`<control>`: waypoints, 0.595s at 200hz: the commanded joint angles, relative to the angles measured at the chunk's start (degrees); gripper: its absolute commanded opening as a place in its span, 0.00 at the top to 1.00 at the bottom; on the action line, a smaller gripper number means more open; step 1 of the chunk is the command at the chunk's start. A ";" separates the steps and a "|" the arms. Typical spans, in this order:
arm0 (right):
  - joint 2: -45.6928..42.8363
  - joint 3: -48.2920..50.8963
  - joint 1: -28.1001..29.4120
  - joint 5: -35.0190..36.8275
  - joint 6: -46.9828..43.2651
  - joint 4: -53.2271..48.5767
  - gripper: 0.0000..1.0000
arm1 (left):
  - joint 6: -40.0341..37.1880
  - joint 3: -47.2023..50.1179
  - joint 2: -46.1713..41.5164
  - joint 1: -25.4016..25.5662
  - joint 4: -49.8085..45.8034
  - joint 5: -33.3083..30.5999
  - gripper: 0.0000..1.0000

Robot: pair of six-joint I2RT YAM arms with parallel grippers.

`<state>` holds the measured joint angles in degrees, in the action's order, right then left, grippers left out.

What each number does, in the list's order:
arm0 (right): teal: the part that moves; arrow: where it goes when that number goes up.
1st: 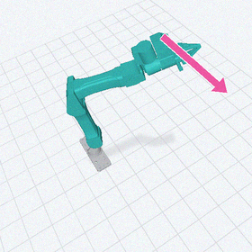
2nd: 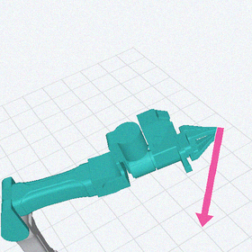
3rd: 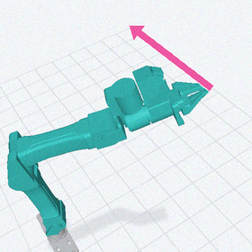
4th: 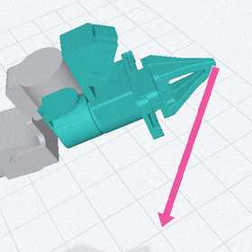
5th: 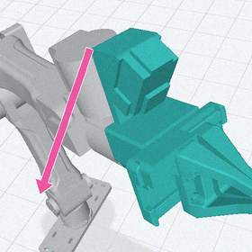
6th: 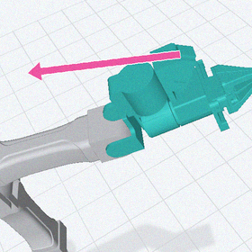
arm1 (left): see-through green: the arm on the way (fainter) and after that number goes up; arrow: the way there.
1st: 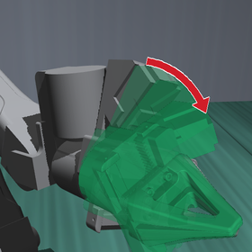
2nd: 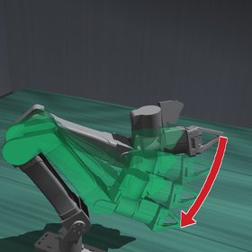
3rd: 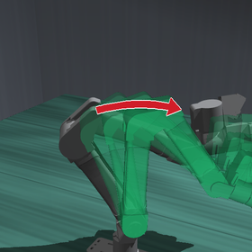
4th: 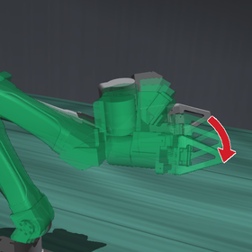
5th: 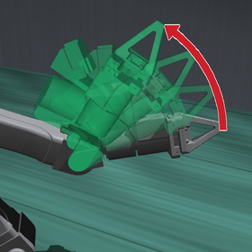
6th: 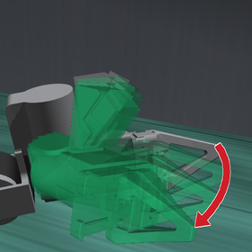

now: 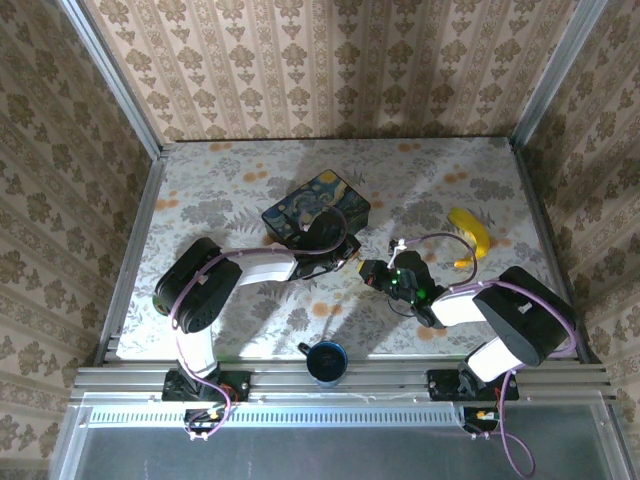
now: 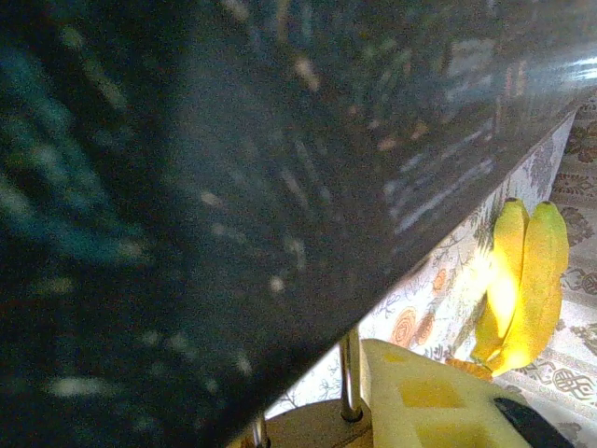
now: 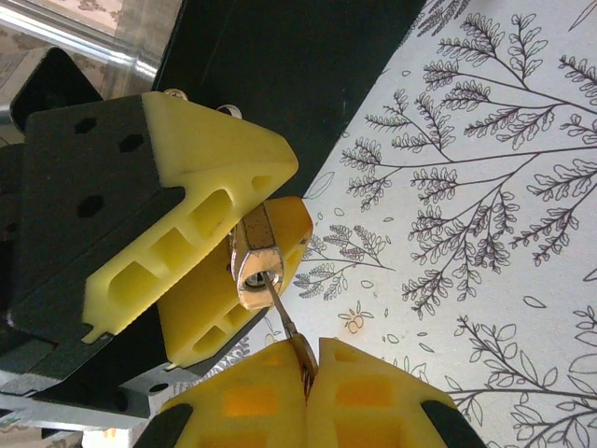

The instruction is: Unlock a padlock with a key

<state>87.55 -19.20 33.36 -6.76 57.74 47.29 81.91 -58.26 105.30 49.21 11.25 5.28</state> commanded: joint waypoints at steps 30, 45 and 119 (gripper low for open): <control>2.14 -2.24 -0.40 0.40 3.66 3.72 1.00 | 2.22 -1.66 2.17 1.06 1.99 2.90 1.00; 2.49 -2.54 -0.57 0.25 4.82 3.78 1.00 | 2.12 -1.91 2.37 1.19 1.93 3.22 1.00; 0.78 -9.19 -1.90 -1.84 -2.09 -6.13 1.00 | 0.82 -2.23 2.39 1.64 1.00 5.22 1.00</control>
<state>90.06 -23.18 32.01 -7.77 60.64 45.74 81.89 -59.51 106.78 49.36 12.38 4.71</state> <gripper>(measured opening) 0.041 0.287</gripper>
